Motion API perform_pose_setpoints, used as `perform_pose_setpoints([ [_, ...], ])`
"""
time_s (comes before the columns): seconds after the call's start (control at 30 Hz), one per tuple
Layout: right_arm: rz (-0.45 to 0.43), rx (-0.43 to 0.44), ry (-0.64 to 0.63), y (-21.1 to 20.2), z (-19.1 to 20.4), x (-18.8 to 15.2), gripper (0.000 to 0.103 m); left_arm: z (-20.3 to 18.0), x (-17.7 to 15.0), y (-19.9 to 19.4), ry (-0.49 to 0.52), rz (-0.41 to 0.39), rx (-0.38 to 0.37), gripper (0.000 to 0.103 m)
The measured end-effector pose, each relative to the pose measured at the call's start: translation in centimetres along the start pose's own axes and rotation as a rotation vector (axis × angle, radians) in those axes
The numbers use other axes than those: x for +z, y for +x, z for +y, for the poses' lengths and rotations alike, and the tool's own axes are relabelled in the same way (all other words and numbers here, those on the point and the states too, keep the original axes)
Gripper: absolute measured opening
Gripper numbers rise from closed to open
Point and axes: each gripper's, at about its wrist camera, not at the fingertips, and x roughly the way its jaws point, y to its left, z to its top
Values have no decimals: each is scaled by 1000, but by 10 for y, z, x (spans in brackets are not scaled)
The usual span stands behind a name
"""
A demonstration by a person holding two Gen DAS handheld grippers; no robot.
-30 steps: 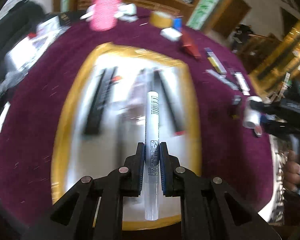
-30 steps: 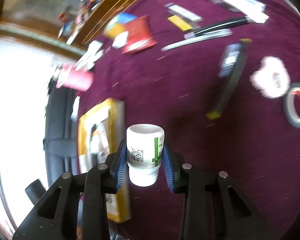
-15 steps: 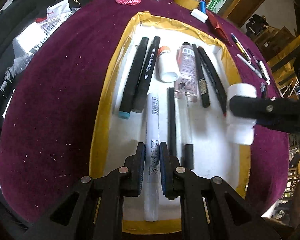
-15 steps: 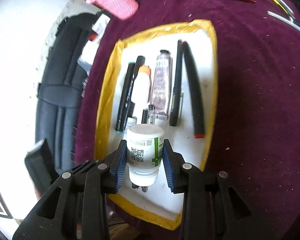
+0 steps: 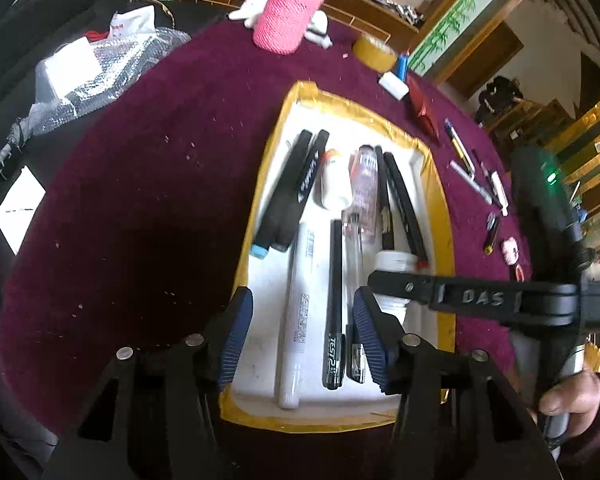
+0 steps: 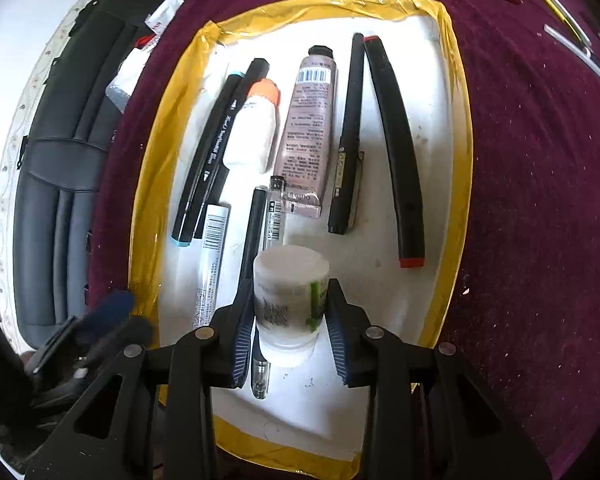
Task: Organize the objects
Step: 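Carry the white marker and bottle into the tray and open both tools, then move both open tools back over the remaining pile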
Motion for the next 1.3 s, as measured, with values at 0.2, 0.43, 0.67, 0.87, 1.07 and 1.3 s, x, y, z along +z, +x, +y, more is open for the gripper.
perform_pose_setpoints([
  [0.2, -40, -19, 2, -14, -3, -4, 38, 8, 2, -8, -26, -14, -16, 48],
  [0.43, -144, -34, 2, -50, -8, -11, 43, 1, 0, -14, -27, -14, -11, 48],
  [0.67, -219, -14, 72, -74, -23, -21, 46, -20, -7, -35, 6, -26, 14, 48],
  [0.87, -280, 7, 78, -97, -29, -28, 46, -47, -20, -55, 23, -28, 59, 48],
  [1.07, -335, 80, 124, -117, -57, -40, 51, -98, -39, -60, 101, -18, 100, 48],
  [1.3, -342, 126, 179, -128, -102, -53, 51, -155, -61, -49, 185, 24, 107, 48],
])
